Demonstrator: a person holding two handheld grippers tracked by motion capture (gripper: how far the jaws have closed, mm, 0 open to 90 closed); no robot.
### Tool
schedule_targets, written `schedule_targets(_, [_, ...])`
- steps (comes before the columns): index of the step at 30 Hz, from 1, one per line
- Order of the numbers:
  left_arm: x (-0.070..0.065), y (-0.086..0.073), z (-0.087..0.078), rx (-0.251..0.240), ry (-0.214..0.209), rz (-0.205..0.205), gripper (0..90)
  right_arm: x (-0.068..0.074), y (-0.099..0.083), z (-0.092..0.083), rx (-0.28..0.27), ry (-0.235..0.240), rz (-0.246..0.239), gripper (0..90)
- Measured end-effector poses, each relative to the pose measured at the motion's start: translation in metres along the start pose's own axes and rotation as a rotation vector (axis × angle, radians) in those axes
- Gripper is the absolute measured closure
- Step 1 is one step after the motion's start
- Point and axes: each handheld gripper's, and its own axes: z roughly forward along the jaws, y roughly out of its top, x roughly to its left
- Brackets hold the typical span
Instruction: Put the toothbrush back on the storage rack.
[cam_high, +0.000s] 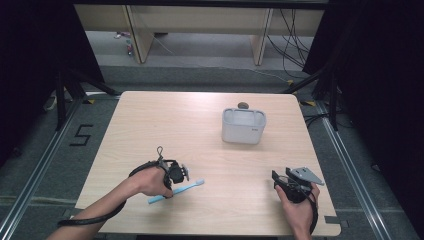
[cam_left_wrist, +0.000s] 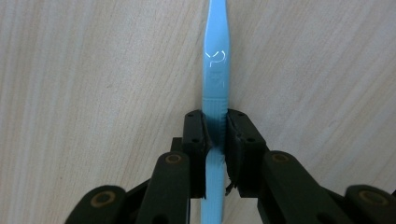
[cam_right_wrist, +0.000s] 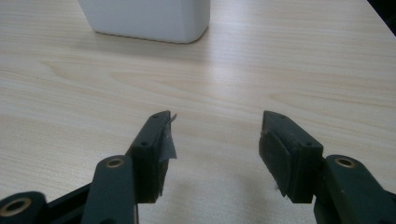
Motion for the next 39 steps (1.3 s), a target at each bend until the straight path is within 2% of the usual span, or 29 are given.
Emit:
schedule_targets(3, [-0.002, -0.001, 0.0, -0.003, 0.002, 0.006, 78.2, 0.0, 0.0, -0.001, 0.014, -0.009, -0.005, 44.7])
schedule_targets(4, [-0.002, -0.002, 0.0, -0.01, 0.002, 0.012, 78.4, 0.002, 0.0, -0.002, 0.022, -0.018, 0.017, 44.7])
schedule_targets(5, [-0.001, -0.002, -0.001, -0.006, 0.005, 0.028, 78.5, -0.001, 0.0, 0.0, 0.0, -0.017, -0.025, 44.7])
schedule_targets(6, [-0.001, -0.002, -0.001, -0.006, 0.005, 0.028, 78.5, -0.001, 0.0, 0.0, 0.0, -0.017, -0.025, 44.7])
schedule_targets(7, [-0.001, -0.003, 0.0, -0.018, 0.007, 0.039, 78.5, 0.003, 0.0, -0.001, 0.009, -0.009, 0.026, 44.6])
schedule_targets(8, [-0.001, -0.003, 0.0, -0.018, 0.007, 0.039, 78.6, -0.001, 0.0, 0.0, 0.002, 0.002, -0.01, 44.6])
schedule_targets(12, [0.001, -0.005, -0.002, -0.043, 0.005, 0.051, 78.6, -0.001, 0.0, 0.0, -0.001, -0.001, -0.008, 44.6])
schedule_targets(18, [0.003, -0.009, -0.012, -0.112, 0.013, 0.06, 78.6, -0.001, 0.0, 0.001, 0.0, 0.0, -0.007, 44.6])
schedule_targets(19, [0.003, -0.01, -0.014, -0.128, 0.019, 0.067, 78.6, -0.001, 0.001, -0.002, 0.023, -0.008, -0.012, 44.5])
schedule_targets(22, [0.003, -0.011, -0.016, -0.148, 0.025, 0.067, 78.7, -0.001, 0.001, -0.002, 0.024, -0.009, -0.012, 44.5])
schedule_targets(23, [0.004, -0.012, -0.017, -0.158, 0.027, 0.067, 78.7, -0.001, 0.0, 0.0, 0.001, 0.0, -0.006, 44.5])
schedule_targets(25, [0.005, -0.013, -0.018, -0.159, 0.024, 0.065, 78.7, -0.001, 0.0, 0.0, 0.002, -0.002, -0.011, 44.5])
schedule_targets(26, [0.005, -0.013, -0.018, -0.166, 0.027, 0.065, 78.7, -0.001, 0.001, -0.002, 0.03, -0.003, -0.008, 44.5])
schedule_targets(30, [0.008, -0.015, -0.022, -0.171, 0.03, 0.062, 78.7, -0.001, 0.001, -0.002, 0.028, -0.006, -0.007, 44.4])
schedule_targets(31, [0.008, -0.015, -0.022, -0.171, 0.03, 0.062, 78.7, -0.001, 0.0, 0.0, 0.004, 0.002, -0.001, 44.3])
schedule_targets(32, [0.008, -0.015, -0.023, -0.179, 0.03, 0.055, 78.7, -0.001, 0.0, 0.0, 0.004, 0.002, -0.001, 44.3])
schedule_targets(34, [0.009, -0.016, -0.026, -0.189, 0.032, 0.054, 78.7, -0.001, 0.001, -0.001, 0.007, -0.013, -0.014, 44.3])
schedule_targets(35, [0.01, -0.017, -0.027, -0.193, 0.034, 0.054, 78.7, 0.002, 0.001, -0.003, 0.036, -0.016, 0.026, 44.3])
schedule_targets(39, [0.013, -0.018, -0.033, -0.226, 0.044, 0.05, 78.7, 0.002, 0.001, -0.003, 0.038, -0.017, 0.028, 44.3])
